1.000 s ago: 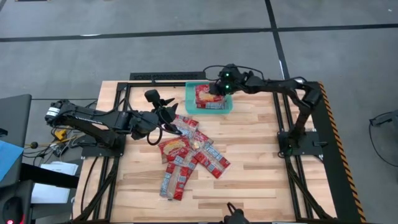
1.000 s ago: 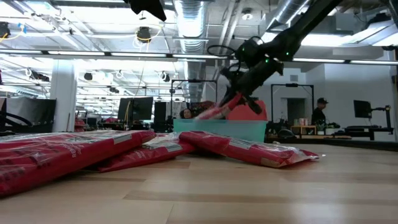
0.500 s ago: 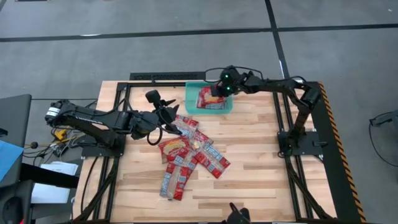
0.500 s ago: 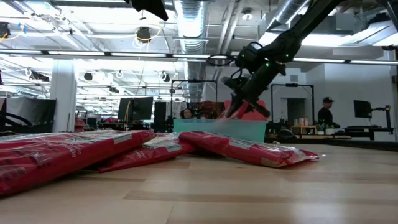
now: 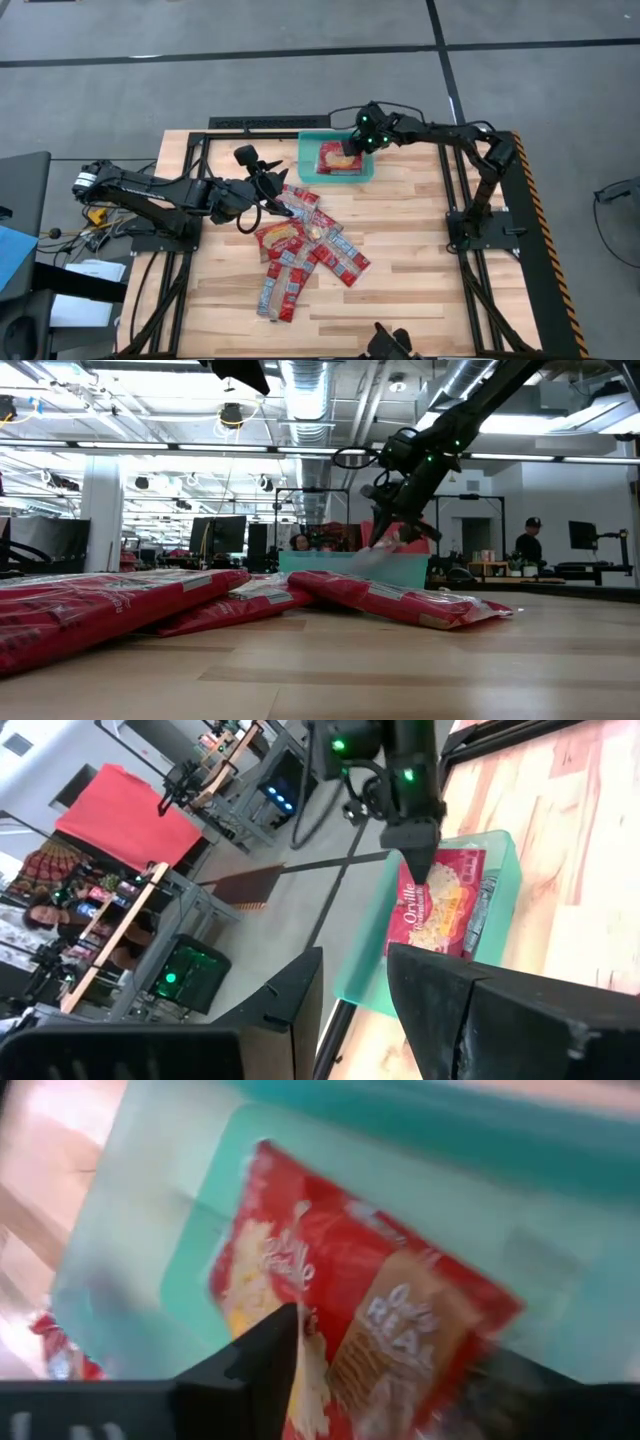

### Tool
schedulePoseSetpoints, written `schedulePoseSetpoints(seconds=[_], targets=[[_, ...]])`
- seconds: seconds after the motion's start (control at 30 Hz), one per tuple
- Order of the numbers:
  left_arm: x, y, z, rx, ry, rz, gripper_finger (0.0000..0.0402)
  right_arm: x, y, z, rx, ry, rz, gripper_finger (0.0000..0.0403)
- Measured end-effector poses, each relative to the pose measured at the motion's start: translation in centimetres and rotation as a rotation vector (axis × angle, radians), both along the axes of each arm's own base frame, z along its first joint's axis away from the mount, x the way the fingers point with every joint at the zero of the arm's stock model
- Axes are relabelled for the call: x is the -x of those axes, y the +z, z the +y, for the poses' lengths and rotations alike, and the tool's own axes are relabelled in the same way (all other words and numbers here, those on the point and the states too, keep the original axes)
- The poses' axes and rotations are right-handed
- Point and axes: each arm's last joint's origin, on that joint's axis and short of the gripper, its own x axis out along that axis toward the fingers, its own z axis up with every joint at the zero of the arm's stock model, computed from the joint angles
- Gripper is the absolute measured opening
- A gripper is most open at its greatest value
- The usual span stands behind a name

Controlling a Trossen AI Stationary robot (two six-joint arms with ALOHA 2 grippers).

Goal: Sort popcorn bags into baskets
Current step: Put the red popcorn bag into the green bin

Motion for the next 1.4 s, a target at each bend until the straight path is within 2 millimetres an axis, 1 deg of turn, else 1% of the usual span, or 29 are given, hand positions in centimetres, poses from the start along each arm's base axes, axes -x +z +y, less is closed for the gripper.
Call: schedulePoseSetpoints(seconds=[0.1,0.23,0.33,0.43,0.57,0.73,0.87,0.97,1.13,1.27,1.33,1.4], targets=[[0.0,-0.1,0.0,0.007,0.001,0.002,0.0107,0.2,1.2,-0.6,0.018,0.003,0.049,0.0233],[0.1,-0.3,0.1,0.035,-0.003,-0.004,0.0107,0.5,2.9,-1.2,0.055,0.032,0.119,0.0232],[0.3,-0.5,0.3,0.087,-0.009,-0.013,0.0107,0.5,4.2,-1.2,0.078,0.072,0.166,0.0224],[0.8,-1.0,0.8,0.176,-0.019,-0.007,0.0107,0.3,5.4,-0.7,0.083,0.136,0.206,0.0217],[1.7,-2.3,2.1,0.367,-0.024,0.041,0.0107,0.4,8.0,1.2,0.113,0.222,0.217,0.0213],[2.2,-6.0,4.3,0.559,0.027,0.072,0.0108,0.9,11.2,4.9,0.161,0.287,0.191,0.0217],[2.9,-9.2,6.6,0.728,0.096,0.02,0.0117,1.8,13.7,7.9,0.18,0.318,0.151,0.022],[3.5,-11.3,8.3,0.861,0.134,-0.053,0.0144,2.5,15.2,10.0,0.182,0.332,0.115,0.0221],[4.7,-13.8,10.7,1.015,0.176,-0.18,0.0224,3.6,17.3,12.9,0.191,0.323,0.054,0.0221],[5.6,-15.1,11.5,1.052,0.23,-0.186,0.0284,4.3,18.3,14.6,0.238,0.289,0.047,0.0221],[5.8,-15.7,11.6,1.07,0.247,-0.187,0.0305,4.4,18.6,15.2,0.253,0.276,0.044,0.0221],[5.5,-16.1,11.7,1.094,0.25,-0.195,0.0317,4.4,18.7,15.7,0.262,0.264,0.045,0.0221]])
